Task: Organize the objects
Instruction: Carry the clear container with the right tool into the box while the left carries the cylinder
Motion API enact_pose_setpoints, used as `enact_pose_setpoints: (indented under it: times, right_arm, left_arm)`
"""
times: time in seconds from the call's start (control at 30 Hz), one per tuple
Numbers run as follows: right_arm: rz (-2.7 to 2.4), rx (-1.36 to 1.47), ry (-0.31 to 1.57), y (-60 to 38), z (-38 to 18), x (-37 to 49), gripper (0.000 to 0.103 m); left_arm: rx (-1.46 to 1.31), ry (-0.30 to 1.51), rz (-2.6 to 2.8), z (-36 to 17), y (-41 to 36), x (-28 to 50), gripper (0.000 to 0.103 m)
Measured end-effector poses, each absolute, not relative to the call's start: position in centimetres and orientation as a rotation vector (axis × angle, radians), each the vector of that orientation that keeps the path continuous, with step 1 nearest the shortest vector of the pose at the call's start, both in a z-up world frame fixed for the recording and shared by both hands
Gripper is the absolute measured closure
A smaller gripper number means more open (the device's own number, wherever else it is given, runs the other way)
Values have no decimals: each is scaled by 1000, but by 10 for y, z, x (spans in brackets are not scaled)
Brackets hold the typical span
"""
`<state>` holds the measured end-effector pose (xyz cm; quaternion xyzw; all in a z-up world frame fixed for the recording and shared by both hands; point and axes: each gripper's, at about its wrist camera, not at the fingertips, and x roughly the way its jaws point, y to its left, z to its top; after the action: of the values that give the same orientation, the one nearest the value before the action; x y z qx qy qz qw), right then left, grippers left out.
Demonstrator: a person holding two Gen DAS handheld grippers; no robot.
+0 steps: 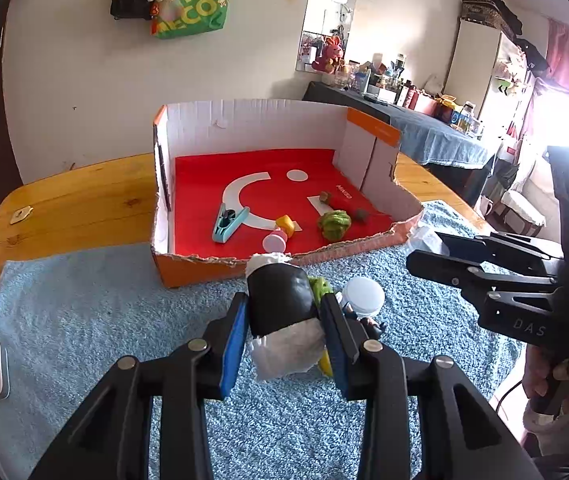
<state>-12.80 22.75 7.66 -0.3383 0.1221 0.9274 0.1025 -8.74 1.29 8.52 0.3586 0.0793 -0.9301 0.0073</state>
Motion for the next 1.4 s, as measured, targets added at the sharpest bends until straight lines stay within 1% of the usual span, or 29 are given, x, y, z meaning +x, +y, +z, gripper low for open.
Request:
enact_pose_setpoints:
  times: [0.3,0.63,0.8,1.0,1.2,1.4]
  right_arm:
    - [2762,-995,293,233,92,-146,70]
    - [2752,-1040,213,256,103,-190,70]
    - [2711,-1085,211,278,104,-218,70]
    - [2640,-1156,153,300,99,-252,70]
    - [2565,-1266,126,320,84,-283,70]
    - [2498,-1364,153,337,66,-304,70]
  left_arm:
    - [1141,255,-2954,102,9,-120,65]
    - [1222,257,-2938,110,-7,-181,65]
    - [1282,251,-2879,104,-22,-216,65]
    - [1377,222,-2793,88,-39,-257,65]
    - [1420,167,-2722,76,-47,-280,65]
    - [1449,116,-2683,64,-50,-293,65]
